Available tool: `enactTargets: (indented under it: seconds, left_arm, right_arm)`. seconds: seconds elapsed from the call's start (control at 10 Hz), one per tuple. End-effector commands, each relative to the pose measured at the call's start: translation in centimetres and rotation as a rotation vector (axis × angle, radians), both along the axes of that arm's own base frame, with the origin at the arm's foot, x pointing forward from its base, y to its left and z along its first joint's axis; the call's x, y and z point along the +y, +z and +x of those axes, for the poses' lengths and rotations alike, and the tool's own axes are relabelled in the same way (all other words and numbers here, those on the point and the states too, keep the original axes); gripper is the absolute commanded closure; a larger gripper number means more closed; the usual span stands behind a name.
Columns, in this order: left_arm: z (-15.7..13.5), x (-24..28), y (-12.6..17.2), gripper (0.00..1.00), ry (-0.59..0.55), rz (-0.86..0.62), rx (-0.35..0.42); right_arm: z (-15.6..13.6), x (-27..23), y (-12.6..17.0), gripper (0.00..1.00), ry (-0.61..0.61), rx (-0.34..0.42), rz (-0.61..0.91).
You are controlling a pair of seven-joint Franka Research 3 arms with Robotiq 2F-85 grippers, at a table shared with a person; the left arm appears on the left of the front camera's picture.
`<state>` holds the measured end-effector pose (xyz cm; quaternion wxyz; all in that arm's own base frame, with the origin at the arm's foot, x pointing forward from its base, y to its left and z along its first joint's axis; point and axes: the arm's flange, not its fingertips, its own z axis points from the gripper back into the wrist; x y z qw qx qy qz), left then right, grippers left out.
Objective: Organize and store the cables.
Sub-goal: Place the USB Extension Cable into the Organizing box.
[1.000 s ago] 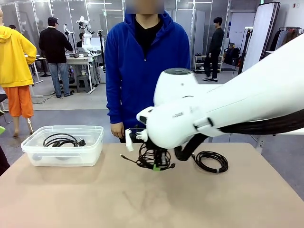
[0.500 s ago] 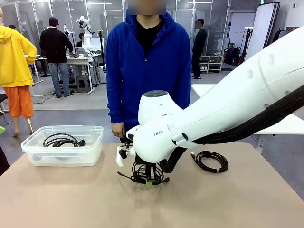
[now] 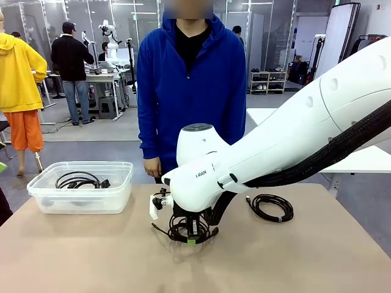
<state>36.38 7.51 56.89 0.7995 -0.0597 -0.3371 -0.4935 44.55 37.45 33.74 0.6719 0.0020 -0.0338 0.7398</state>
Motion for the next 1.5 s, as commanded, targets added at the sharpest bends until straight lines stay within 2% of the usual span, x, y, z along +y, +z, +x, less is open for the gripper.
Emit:
enactTargets:
  seconds: [0.0,0.1,0.2,0.3,0.4,0.5,0.6,0.8,0.9,1.0,1.2,1.4]
  left_arm:
    - [-0.1,-0.1,0.2,0.0,0.013,0.01,-0.001]
    - [-0.1,-0.1,0.2,0.0,0.013,0.01,-0.001]
    - [-0.1,-0.1,0.2,0.0,0.013,0.01,-0.001]
    - [-0.1,-0.1,0.2,0.0,0.013,0.01,-0.001]
    - [-0.1,-0.1,0.2,0.0,0.013,0.01,-0.001]
    - [-0.1,-0.1,0.2,0.0,0.013,0.01,-0.001]
    - [-0.1,-0.1,0.2,0.0,0.013,0.01,-0.001]
    - [-0.1,-0.1,0.2,0.0,0.013,0.01,-0.001]
    - [-0.1,-0.1,0.2,0.0,0.013,0.01,-0.001]
    - [0.0,0.0,0.0,0.0,0.0,0.0,0.0]
    - [0.0,-4.3,1.5,0.0,-0.041,0.053,-0.084]
    - [0.2,-8.5,2.8,0.0,-0.05,0.134,-0.029]
  right_arm:
    - [-0.1,0.3,0.5,0.88,-0.013,0.012,0.01]
    - [-0.2,0.3,0.6,0.88,-0.016,0.009,0.016]
    - [-0.3,0.4,0.6,0.64,-0.012,0.008,0.016]
    - [-0.5,0.4,0.5,0.53,-0.014,0.009,0.012]
    - [-0.6,0.3,0.5,0.29,-0.022,0.009,0.009]
    - [-0.8,0.2,0.8,0.18,-0.026,0.005,0.011]
    - [-1.1,0.0,1.4,0.0,-0.026,-0.001,0.019]
    - [-1.4,-1.0,2.3,0.0,-0.031,-0.004,0.041]
    - [-1.5,-1.5,2.7,0.1,-0.032,-0.004,0.056]
    - [-1.9,-2.3,3.7,0.0,-0.029,0.005,0.096]
    - [-2.7,-5.7,7.3,0.0,-0.017,-0.015,0.188]
    - [-4.5,-12.5,11.3,0.0,-0.097,-0.065,0.29]
